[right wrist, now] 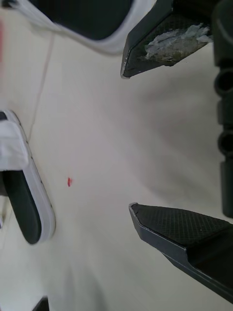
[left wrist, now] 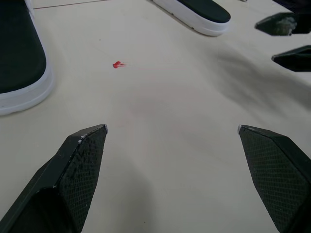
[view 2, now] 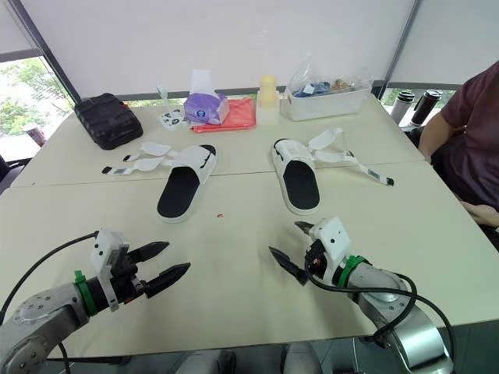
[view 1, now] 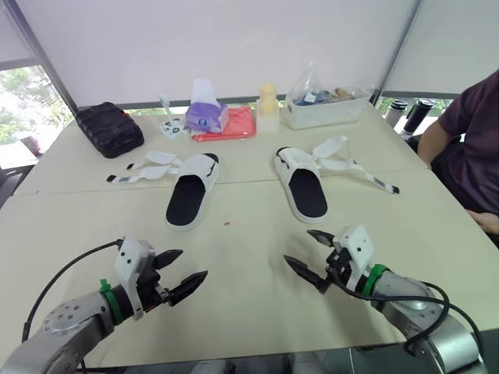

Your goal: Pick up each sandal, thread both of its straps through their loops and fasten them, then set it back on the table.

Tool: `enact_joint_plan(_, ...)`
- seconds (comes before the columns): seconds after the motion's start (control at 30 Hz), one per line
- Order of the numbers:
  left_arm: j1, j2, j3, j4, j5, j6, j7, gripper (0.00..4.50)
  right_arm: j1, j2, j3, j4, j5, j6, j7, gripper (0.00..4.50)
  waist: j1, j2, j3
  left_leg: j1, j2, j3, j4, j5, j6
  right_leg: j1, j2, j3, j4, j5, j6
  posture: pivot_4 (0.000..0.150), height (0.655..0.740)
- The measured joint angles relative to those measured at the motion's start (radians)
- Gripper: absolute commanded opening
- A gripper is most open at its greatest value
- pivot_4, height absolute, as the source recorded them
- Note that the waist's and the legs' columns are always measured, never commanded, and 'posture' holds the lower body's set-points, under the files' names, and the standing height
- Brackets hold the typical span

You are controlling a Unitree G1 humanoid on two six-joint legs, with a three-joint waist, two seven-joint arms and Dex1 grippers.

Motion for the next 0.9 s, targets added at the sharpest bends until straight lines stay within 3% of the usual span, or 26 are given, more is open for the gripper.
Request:
enact_joint_plan(0.17, -0.088, 0.043, -0.005, 0.052, 0.012, 0.003, -0.011, 4.50, -0.038, 0.002, 0.008, 0.045, -0.075, -0.073, -0.027, 4.48, 0.001, 0.000, 0.000, 0.000, 0.000, 0.001, 0.000, 0.000, 0.000, 0.000, 0.000, 0.001, 0.000, 0.001, -0.001, 0.150, 0.7400)
enact_joint_plan(0.3, -0.186, 0.138, -0.003, 0.077, -0.039, 0.061, -0.086, 4.50, -0.161, -0.113, 0.039, 0.175, -0.291, -0.280, -0.048, 4.48, -0.004, 0.000, 0.000, 0.001, -0.001, 0.004, 0.000, 0.001, -0.001, -0.001, 0.001, 0.003, 0.001, 0.001, -0.001, 0.150, 0.7400)
enact_joint_plan(0.43, -0.316, 0.164, -0.011, 0.120, -0.123, 0.106, -0.159, 4.50, -0.406, -0.149, 0.093, 0.488, -0.537, -0.490, -0.158, 4.48, -0.012, -0.001, 0.000, 0.002, 0.001, 0.007, -0.001, 0.004, -0.006, -0.002, 0.002, 0.005, 0.002, 0.002, -0.001, 0.150, 0.7400)
enact_joint_plan(0.63, -0.398, 0.207, -0.115, 0.192, -0.092, 0.106, -0.262, 4.50, -0.685, -0.081, 0.298, 0.937, -0.837, -0.681, -0.325, 4.48, -0.034, -0.002, 0.001, -0.002, 0.002, 0.011, -0.003, 0.004, -0.007, -0.009, 0.004, 0.012, 0.002, 0.004, -0.004, 0.150, 0.7400)
enact_joint_plan(0.9, -0.404, 0.222, -0.088, 0.165, -0.149, 0.164, -0.261, 4.50, -1.016, 0.056, 0.440, 1.449, -1.007, -0.799, -0.476, 4.48, -0.041, -0.002, 0.001, -0.001, 0.003, 0.015, -0.004, 0.004, -0.007, -0.011, 0.006, 0.016, 0.002, 0.005, -0.005, 0.150, 0.7400)
